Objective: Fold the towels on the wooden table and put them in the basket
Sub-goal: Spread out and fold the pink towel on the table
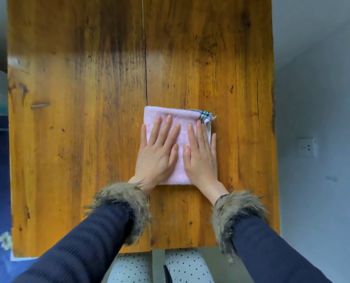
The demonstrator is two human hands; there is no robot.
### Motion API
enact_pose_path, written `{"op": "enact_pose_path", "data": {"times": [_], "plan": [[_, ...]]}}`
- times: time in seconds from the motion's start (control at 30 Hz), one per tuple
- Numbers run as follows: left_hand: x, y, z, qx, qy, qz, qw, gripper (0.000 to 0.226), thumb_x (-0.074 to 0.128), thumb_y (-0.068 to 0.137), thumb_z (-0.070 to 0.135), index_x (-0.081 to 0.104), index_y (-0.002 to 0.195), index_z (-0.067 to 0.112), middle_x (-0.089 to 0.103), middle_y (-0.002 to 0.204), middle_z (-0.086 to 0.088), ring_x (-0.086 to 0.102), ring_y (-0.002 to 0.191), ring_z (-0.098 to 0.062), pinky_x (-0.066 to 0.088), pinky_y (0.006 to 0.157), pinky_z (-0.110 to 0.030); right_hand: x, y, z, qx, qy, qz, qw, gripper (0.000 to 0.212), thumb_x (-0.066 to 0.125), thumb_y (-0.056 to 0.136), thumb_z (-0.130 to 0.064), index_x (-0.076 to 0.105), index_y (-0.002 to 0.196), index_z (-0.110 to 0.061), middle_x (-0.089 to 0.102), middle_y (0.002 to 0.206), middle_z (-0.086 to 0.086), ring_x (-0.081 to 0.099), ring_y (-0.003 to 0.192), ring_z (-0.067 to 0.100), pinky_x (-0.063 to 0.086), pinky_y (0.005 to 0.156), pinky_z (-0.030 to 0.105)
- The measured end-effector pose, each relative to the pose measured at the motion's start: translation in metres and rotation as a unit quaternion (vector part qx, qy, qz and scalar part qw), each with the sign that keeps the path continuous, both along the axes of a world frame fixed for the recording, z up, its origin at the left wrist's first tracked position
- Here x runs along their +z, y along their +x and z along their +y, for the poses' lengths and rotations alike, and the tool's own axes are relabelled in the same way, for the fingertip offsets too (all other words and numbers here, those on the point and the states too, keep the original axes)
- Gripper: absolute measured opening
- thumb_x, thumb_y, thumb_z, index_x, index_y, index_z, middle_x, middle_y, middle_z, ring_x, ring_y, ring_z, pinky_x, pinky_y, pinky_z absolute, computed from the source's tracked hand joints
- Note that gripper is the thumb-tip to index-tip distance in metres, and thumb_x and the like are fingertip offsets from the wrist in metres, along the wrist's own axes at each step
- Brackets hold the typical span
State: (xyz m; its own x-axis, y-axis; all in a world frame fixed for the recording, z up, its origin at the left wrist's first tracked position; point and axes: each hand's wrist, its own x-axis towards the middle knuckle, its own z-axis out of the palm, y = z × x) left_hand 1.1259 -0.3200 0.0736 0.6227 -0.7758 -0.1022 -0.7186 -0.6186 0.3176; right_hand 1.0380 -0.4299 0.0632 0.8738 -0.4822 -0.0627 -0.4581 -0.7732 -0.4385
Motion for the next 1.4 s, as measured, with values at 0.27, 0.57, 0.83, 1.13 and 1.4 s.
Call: {"op": "enact_pose_path", "data": {"times": [0.27,0.57,0.83,1.13,1.4], "plan": [[0.037,0.01,0.035,0.329,-0.19,0.178,0.908,0.033,0.047,0.094,0.014,0.05,0.126,0.009,0.054,0.127,-0.005,0.049,0.117,-0.017,0.037,0.098,-0.027,0.045,-0.019,-0.022,-0.161,0.153,-0.033,0.975,0.038,0.051,0.092,-0.025,0.049,0.127,-0.008,0.05,0.126,0.006,0.048,0.11,0.014,0.039,0.088,0.022],[0.045,0.014,0.025,0.375,-0.122,0.431,0.811,0.047,0.053,0.091,0.04,0.044,0.127,0.012,0.054,0.109,0.005,0.051,0.091,-0.003,0.04,0.067,-0.015,0.047,0.009,-0.042,-0.303,0.376,0.11,0.869,0.045,0.064,0.086,-0.031,0.044,0.119,-0.007,0.053,0.101,0.0,0.055,0.089,0.016,0.045,0.07,0.028],[0.054,0.008,0.029,0.407,-0.127,0.498,0.755,0.044,0.063,0.086,0.035,0.055,0.119,0.007,0.062,0.113,-0.003,0.06,0.091,-0.012,0.044,0.061,-0.018,0.061,0.011,-0.044,-0.235,0.45,0.148,0.849,0.012,0.058,0.088,-0.017,0.061,0.094,-0.007,0.064,0.089,0.005,0.061,0.078,0.017,0.049,0.071,0.031],[0.118,-0.04,0.128,0.488,-0.26,0.521,0.651,0.03,0.064,0.084,0.034,0.061,0.107,0.015,0.067,0.107,0.001,0.064,0.098,-0.013,0.054,0.076,-0.031,0.127,0.025,0.01,-0.057,0.437,0.196,0.876,0.027,0.063,0.085,-0.028,0.059,0.102,-0.008,0.063,0.101,0.004,0.061,0.088,0.016,0.051,0.077,0.033],[0.172,-0.097,0.278,0.589,-0.397,0.413,0.57,0.024,0.062,0.087,0.028,0.062,0.101,0.009,0.068,0.093,-0.002,0.062,0.084,-0.017,0.05,0.068,-0.029,0.182,0.059,0.173,0.126,0.408,0.24,0.872,0.024,0.064,0.084,-0.024,0.065,0.094,-0.003,0.067,0.092,0.015,0.058,0.074,0.022,0.043,0.065,0.034]]}}
